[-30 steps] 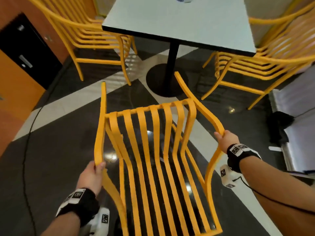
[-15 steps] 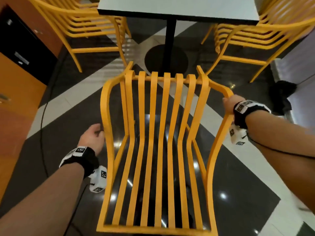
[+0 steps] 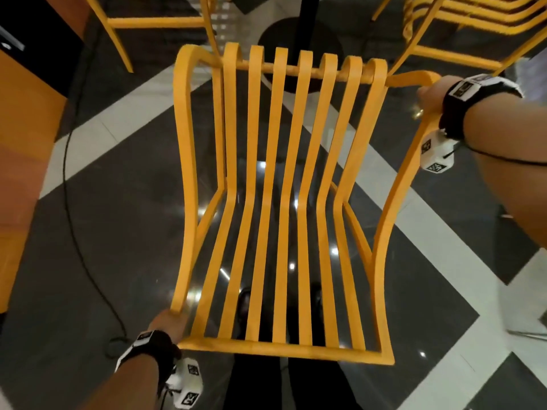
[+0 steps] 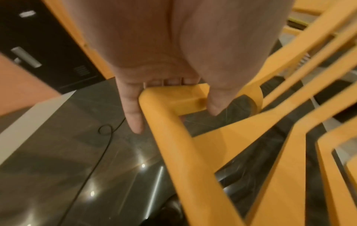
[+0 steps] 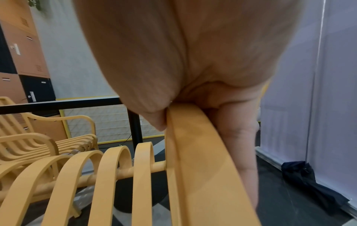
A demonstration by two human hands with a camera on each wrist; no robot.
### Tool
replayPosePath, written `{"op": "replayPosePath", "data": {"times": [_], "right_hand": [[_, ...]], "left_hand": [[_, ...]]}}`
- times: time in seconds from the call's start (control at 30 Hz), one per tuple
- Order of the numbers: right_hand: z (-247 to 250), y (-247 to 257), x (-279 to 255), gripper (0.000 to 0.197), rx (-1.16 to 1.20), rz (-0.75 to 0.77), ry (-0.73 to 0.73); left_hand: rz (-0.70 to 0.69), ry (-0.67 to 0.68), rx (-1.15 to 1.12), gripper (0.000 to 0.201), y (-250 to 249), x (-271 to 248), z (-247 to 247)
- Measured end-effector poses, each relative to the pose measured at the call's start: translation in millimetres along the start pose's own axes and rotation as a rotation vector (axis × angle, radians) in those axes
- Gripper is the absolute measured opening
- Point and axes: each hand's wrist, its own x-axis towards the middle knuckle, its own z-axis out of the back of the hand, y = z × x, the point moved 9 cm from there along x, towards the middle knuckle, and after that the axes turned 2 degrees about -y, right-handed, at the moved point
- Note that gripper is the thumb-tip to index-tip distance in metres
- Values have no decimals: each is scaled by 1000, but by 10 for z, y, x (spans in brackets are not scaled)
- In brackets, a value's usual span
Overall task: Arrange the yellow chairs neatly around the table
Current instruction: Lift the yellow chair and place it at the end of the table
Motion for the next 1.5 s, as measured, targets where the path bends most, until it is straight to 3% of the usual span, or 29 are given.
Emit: {"op": "replayPosePath", "data": {"times": [0.13,0.27,0.37,0.47,0.6,0.77,0.9,1.03,1.1,1.27,1.43,1.5], "right_hand": [[-1,-119,-76,65,-1,-78,-93],[-750,-817,-547,74,145,-226,145],[-1459,-1267,-1410,57,-154,-176,387],[-2073,-1856,-2288,46,-360,-253,602],[-1967,-1657,-2658,37,-252,-298,552],[-1332,-1143,-2384,37,-252,-184,459],[-810,-820,-1878,32,-81,-174,325],[-310,-472,-1352,28,52,-140,247],[-124,-335,-1089,24,112,-148,246],[163,-88,-494,37,233,-114,221],[272,-49,-349,12,267,-78,138],[245,-113,-405,21,420,-20,112]], "left_hand": [[-4,-28,-22,43,-33,-8,50],[-44,-79,-51,32,-151,-121,241],[-77,-64,-46,46,-306,-190,399],[-164,-75,-70,46,-561,-297,692],[-243,-167,-93,47,-916,-484,1155],[-327,-324,-335,36,-1418,-718,1912],[-378,-493,-518,36,-1951,-931,2511],[-399,-565,-564,36,-2578,-1034,2992],[-417,-582,-552,35,-2901,-1034,3209],[-472,-584,-495,46,-3501,-1018,3537],[-602,-506,-458,45,-3653,-1007,3524],[-649,-460,-417,56,-3640,-984,3465]]}}
